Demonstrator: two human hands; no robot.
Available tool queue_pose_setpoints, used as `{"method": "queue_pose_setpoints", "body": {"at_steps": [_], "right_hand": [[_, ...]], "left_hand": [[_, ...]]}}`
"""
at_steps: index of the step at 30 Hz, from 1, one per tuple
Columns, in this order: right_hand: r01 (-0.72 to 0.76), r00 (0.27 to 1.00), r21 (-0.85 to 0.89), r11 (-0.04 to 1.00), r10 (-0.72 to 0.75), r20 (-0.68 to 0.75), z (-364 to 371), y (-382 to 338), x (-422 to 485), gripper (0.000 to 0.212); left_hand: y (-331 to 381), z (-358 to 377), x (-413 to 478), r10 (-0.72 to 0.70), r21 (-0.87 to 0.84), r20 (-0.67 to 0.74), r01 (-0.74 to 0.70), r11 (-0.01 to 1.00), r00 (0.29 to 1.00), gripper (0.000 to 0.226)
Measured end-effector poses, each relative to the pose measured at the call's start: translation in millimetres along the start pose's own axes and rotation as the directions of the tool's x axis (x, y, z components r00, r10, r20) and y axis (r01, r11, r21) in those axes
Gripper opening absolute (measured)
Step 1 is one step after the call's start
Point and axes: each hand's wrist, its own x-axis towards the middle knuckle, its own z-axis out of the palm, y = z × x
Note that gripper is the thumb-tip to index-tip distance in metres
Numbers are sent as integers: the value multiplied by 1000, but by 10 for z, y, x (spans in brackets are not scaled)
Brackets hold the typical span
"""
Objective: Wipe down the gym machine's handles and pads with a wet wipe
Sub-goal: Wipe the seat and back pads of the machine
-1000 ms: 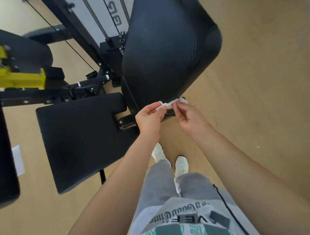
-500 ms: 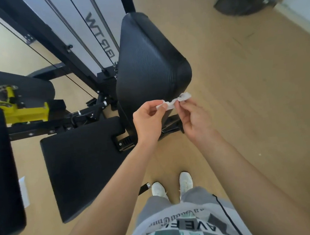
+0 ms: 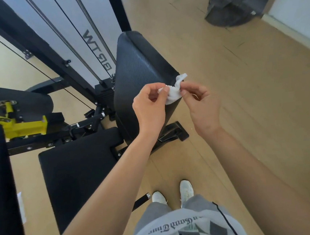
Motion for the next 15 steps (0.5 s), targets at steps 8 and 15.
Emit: {"method": "queue_pose_setpoints", "body": {"at_steps": [8,15], "right_hand": [[290,925,-499,817,-107,364,3,-118,236,45],[394,875,-756,523,38,483,288,-366,552,47]], "left_hand": [[36,2,397,5,69,-60,-1,998,998,6],[-69,-118,795,-29,93,-54,34,995,998,5]]}}
